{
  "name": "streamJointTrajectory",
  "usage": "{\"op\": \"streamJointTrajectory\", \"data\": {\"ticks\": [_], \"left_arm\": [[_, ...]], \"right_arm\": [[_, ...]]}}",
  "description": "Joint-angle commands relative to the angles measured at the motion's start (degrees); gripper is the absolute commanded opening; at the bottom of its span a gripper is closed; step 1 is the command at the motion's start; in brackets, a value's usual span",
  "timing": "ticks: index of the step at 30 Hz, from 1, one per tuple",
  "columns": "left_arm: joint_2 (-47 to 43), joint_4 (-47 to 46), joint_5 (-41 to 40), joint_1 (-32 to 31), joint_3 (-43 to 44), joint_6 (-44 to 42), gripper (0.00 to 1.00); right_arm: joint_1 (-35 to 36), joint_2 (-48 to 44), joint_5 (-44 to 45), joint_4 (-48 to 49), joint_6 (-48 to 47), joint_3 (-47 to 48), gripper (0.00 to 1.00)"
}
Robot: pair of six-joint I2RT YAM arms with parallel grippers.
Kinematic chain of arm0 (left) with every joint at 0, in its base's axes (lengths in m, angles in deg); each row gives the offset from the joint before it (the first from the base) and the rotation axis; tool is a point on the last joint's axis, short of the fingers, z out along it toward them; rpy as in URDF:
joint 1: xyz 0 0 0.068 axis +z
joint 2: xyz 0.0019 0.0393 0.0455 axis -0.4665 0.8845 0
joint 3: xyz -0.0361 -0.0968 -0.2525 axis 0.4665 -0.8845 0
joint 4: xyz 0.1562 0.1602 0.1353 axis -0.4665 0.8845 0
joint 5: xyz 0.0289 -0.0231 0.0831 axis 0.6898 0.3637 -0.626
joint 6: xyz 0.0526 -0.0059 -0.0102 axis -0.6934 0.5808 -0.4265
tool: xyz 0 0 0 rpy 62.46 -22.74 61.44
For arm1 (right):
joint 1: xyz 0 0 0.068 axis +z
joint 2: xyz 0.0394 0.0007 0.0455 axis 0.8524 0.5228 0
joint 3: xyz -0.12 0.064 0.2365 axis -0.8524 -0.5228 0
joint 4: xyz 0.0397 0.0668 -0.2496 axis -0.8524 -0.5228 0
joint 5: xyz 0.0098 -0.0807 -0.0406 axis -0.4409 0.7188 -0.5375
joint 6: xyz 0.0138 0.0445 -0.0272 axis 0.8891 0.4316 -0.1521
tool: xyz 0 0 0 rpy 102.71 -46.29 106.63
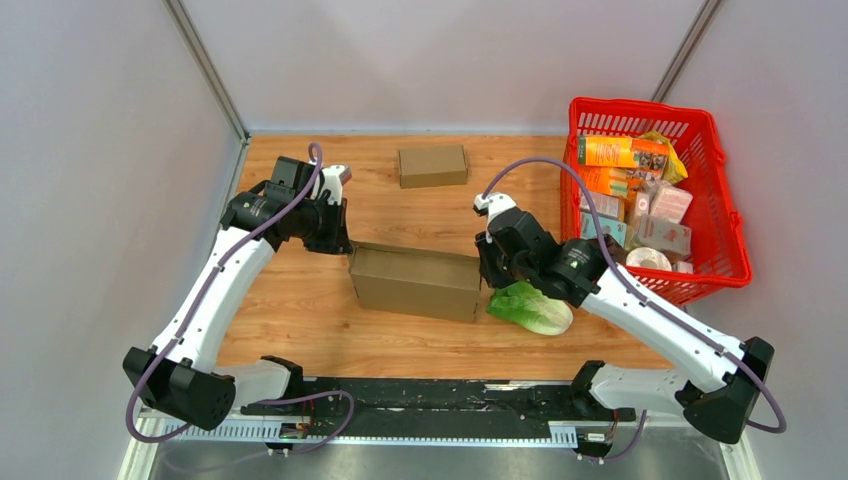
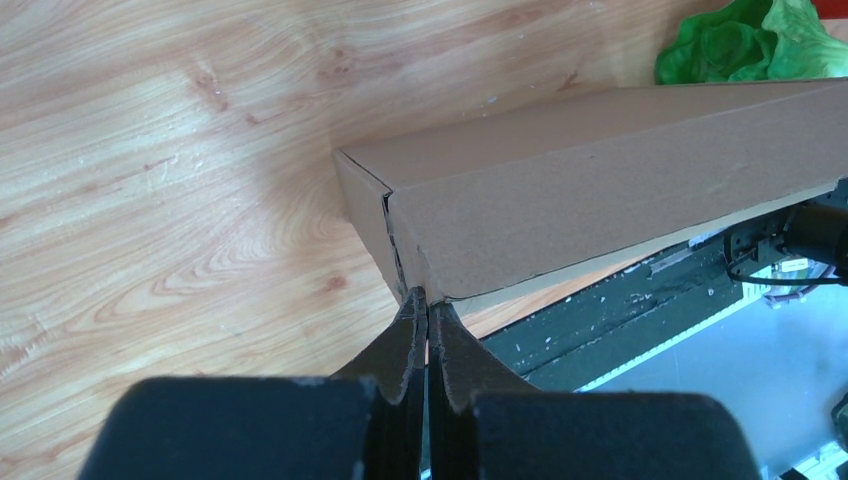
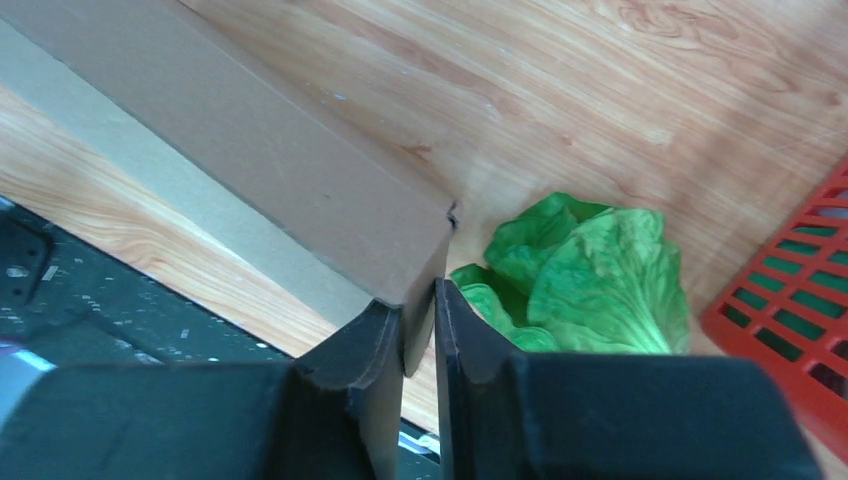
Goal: Fold the paper box
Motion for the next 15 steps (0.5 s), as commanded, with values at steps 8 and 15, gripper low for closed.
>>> {"op": "streamJointTrajectory", "data": {"ticks": [8, 15], "left_arm": [[-2.6, -2.0, 2.2, -0.1, -1.7, -0.2, 0.0], [-2.8, -2.6, 2.9, -0.1, -2.5, 0.2, 0.0]], "right_arm": [[-0.1, 7.4, -3.0, -5.6, 15.8, 11.7, 0.0], [-1.6, 7.3, -3.6, -6.3, 23.6, 13.6, 0.0]]}}
